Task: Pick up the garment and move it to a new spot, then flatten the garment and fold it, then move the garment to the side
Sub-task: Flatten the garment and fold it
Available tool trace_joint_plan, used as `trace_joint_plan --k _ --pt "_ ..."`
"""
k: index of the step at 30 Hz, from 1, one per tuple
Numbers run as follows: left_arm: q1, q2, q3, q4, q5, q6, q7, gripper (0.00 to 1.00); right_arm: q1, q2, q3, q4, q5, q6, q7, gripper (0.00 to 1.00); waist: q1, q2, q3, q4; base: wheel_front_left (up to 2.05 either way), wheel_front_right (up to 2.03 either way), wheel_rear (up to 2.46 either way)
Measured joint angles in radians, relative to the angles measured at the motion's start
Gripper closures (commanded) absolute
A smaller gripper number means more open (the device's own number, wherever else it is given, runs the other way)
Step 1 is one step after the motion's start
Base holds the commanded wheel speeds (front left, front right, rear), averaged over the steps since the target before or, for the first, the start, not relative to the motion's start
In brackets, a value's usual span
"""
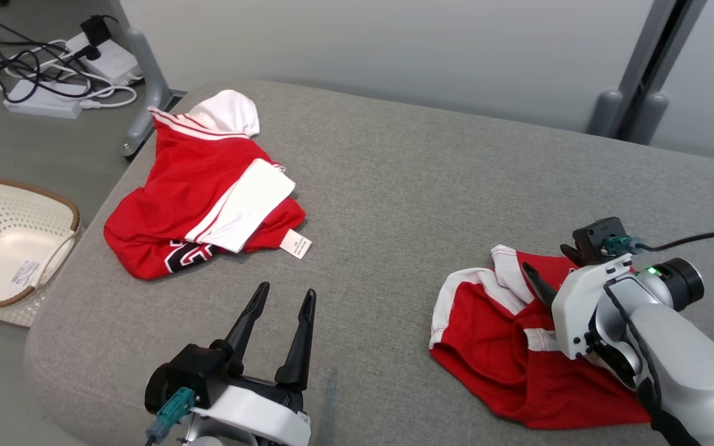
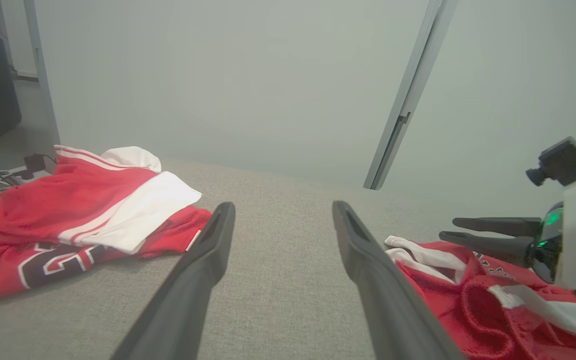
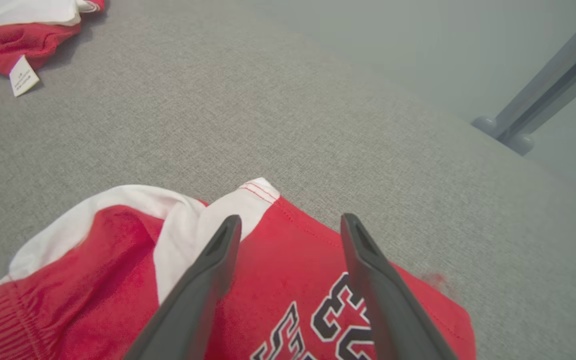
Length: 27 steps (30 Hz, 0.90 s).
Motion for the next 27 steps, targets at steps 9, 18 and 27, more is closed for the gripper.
trace_joint_plan --k 9,18,27 --pt "-0.008 0.001 0.004 -0.007 -0.008 0.005 0.0 0.0 -0.09 -0.069 0.198 0.037 0.091 0.0 0.138 0.0 0.0 0.0 0.028 0.06 0.0 0.0 0.0" --pt "-0.008 0.001 -0.004 -0.012 -0.015 0.014 0.0 0.0 -0.134 -0.081 0.275 0.1 0.166 0.0 0.179 1.0 0.0 0.0 0.041 0.062 0.0 0.0 0.0" --pt "-0.028 0.001 -0.006 -0.015 -0.022 0.014 0.0 0.0 -0.189 -0.094 0.285 0.13 0.225 0.0 0.061 1.0 0.0 0.0 0.057 0.062 0.0 0.0 0.0"
